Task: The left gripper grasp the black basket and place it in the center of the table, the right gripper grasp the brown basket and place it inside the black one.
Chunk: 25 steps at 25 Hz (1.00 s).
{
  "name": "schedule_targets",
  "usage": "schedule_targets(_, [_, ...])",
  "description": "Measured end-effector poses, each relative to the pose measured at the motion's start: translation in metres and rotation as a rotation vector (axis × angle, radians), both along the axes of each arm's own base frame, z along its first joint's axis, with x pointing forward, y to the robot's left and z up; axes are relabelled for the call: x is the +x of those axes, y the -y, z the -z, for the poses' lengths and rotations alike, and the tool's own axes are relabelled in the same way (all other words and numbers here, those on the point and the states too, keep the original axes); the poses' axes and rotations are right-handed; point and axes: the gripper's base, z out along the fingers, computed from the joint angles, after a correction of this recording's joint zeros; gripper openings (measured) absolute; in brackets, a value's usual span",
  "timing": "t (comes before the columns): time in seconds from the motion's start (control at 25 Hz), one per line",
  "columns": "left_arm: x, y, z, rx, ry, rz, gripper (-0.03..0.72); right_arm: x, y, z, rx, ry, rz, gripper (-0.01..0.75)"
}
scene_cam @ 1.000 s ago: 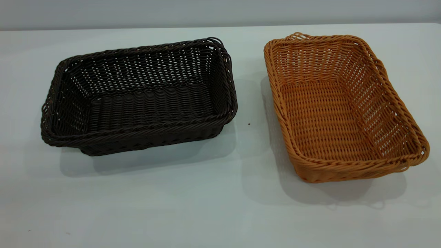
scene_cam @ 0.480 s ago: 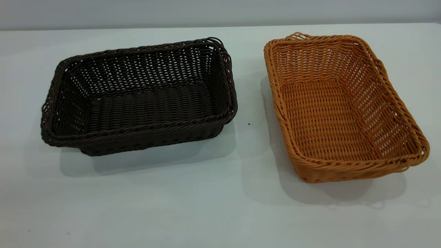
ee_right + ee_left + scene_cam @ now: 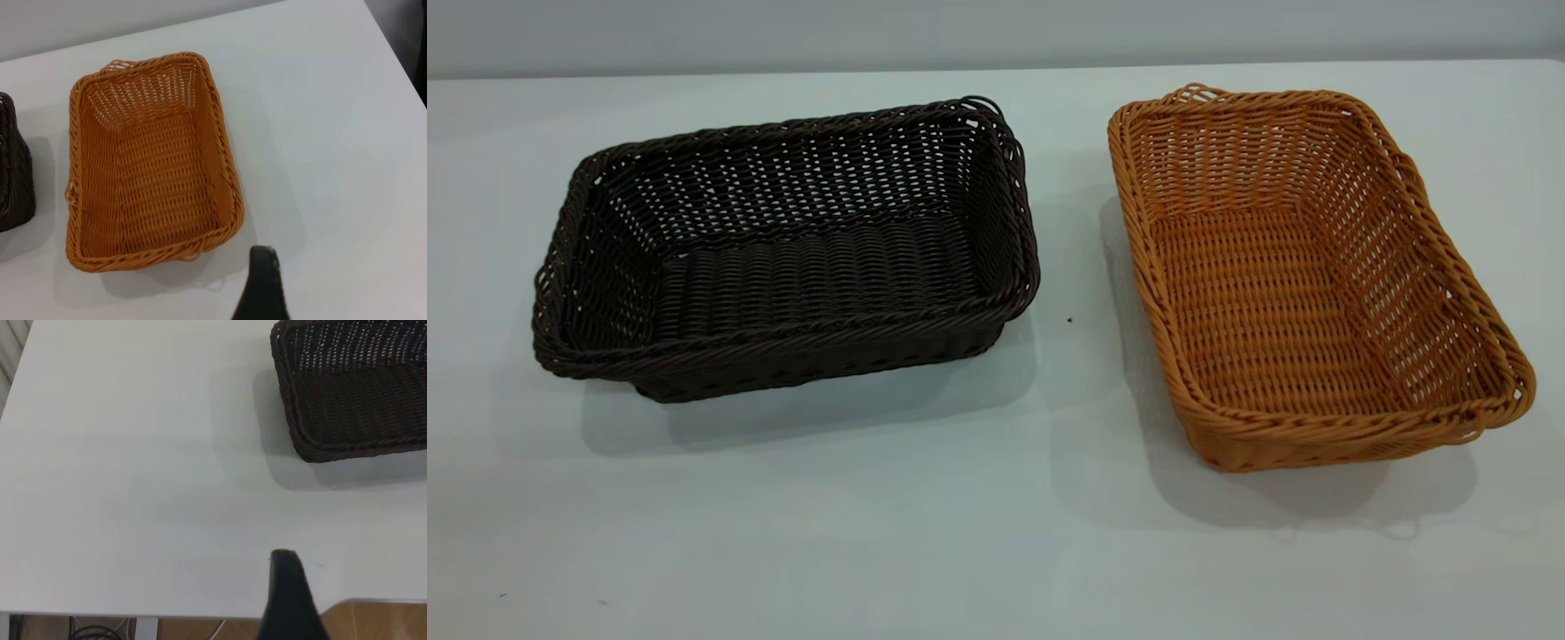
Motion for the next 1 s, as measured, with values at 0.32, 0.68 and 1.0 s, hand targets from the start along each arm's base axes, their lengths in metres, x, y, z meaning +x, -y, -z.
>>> schedule_targets(0.32, [0.000,0.000,0.000,0.000,0.000,0.000,0.442,0.000,0.000,0.000,0.000,0.000,0.000,0.523])
schedule_targets(0.68, [0.000,0.000,0.000,0.001,0.000,0.001,0.442,0.000,-0.001,-0.002,0.009,0.010,-0.012,0.523])
schedule_targets(1.0, [0.031,-0.001,-0.017,0.004,-0.158,-0.038,0.450,0.052,-0.015,-0.009,0.068,-0.196,-0.158,0.575])
